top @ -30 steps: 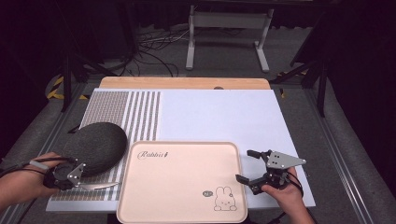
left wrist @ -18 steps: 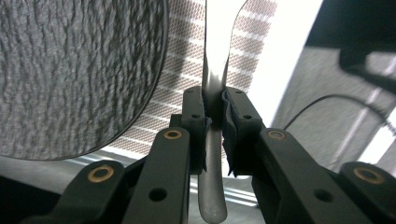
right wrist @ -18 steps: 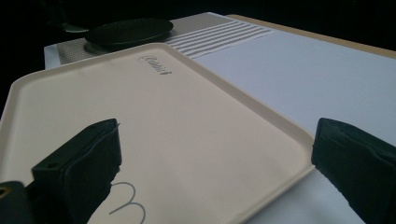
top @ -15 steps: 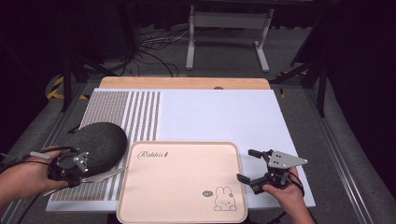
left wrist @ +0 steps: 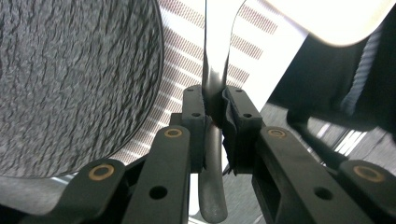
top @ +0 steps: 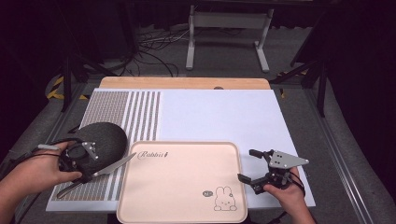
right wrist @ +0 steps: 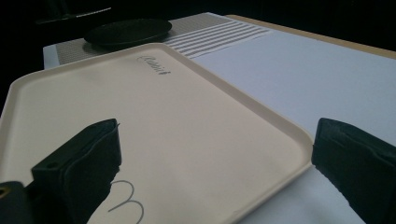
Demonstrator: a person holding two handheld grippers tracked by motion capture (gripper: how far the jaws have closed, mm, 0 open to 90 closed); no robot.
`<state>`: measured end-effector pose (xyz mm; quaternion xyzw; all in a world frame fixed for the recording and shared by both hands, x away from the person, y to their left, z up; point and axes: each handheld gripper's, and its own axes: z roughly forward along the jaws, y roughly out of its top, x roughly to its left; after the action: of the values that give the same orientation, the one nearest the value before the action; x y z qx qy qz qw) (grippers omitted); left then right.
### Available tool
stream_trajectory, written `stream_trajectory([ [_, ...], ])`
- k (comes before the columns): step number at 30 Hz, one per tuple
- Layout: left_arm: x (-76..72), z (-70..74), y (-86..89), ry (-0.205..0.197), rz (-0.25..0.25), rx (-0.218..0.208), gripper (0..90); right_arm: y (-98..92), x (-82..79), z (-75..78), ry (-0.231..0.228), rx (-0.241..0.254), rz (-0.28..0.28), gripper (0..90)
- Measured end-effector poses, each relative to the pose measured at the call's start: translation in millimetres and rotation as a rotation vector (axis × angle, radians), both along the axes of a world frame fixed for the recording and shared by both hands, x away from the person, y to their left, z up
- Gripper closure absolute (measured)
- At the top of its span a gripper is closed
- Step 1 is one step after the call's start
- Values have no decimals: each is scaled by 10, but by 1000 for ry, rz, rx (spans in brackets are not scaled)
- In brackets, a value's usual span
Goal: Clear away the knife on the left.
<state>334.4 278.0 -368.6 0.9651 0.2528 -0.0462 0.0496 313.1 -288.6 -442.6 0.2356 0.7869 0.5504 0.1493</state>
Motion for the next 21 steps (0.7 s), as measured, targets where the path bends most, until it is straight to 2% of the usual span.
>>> stream_trajectory([
  [1,3,12,-32,12,19,-18,802,-4,0,1,0,-1,-1,25],
  [3,5,18,-50,18,22,-23,802,-5,1,0,0,-1,-2,25],
  [6,14,23,-99,18,46,-43,802,-7,5,-12,3,-6,-6,25],
  [7,25,20,-134,18,75,-59,802,-7,10,-20,5,-8,-6,25],
  [9,29,16,-172,15,80,-66,802,-7,11,-20,4,-8,-7,25],
  [15,58,42,-303,35,179,-126,802,-20,9,-15,4,-4,-13,25],
  [20,65,45,-420,31,197,-135,801,-30,7,-15,2,-1,-13,25],
  [21,68,36,-463,37,203,-148,802,-34,8,-15,3,0,-15,25],
])
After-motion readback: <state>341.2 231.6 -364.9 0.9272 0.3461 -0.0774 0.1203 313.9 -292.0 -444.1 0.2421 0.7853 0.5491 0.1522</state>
